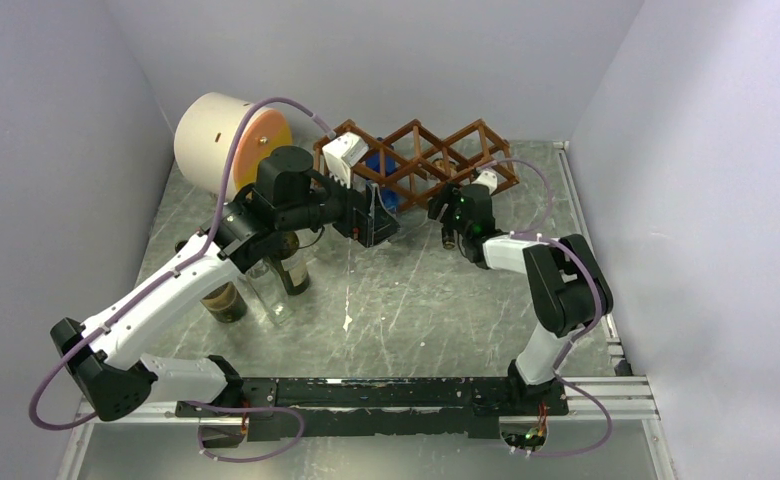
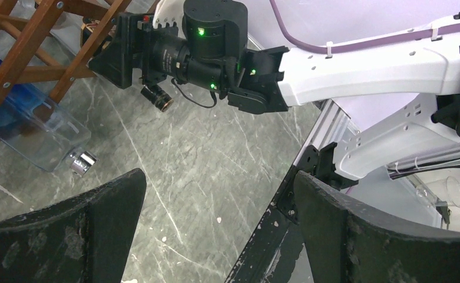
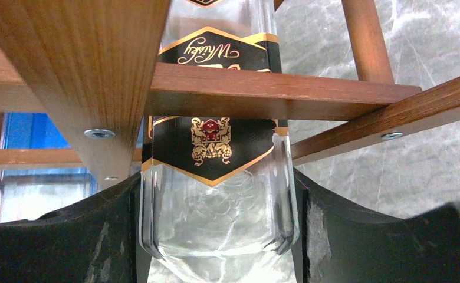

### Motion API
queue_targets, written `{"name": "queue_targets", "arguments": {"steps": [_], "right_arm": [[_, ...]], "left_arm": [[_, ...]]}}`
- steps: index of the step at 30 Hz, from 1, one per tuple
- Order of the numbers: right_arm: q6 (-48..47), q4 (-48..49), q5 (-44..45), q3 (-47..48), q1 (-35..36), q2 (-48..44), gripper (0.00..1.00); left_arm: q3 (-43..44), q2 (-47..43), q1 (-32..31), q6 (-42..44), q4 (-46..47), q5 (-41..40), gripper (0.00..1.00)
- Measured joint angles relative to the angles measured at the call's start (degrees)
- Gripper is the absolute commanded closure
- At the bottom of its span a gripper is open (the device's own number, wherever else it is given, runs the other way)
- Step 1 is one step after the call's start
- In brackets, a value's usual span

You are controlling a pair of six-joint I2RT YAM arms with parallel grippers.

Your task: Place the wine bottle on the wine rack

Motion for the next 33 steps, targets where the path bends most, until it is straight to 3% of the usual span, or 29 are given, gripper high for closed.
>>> {"name": "queue_targets", "arguments": {"steps": [10,13,25,33], "right_arm": [[-0.11,0.37,0.66,1.42,-0.13,1.42,0.21],[-0.37,0.63,0.87,1.42,-0.13,1.38,0.11],[-1.81,-1.92,0.85,0.33,-0.17,-2.93,0.04],[-2.56,-14.03,2.49,2.08,-0.17,-11.93,0.04]], "left_arm": [[0.00,-0.68,0.00,1.46,-0.61,-0.46,0.01],[0.00,-0.94,0.00,2.16,-0.63,-0.46,0.01],[0.00,-1.18,0.00,3.61,-2.08,-2.23,0.01],[0.00,-2.62,0.00,4.28,-3.02,-6.54,0.01]]}}
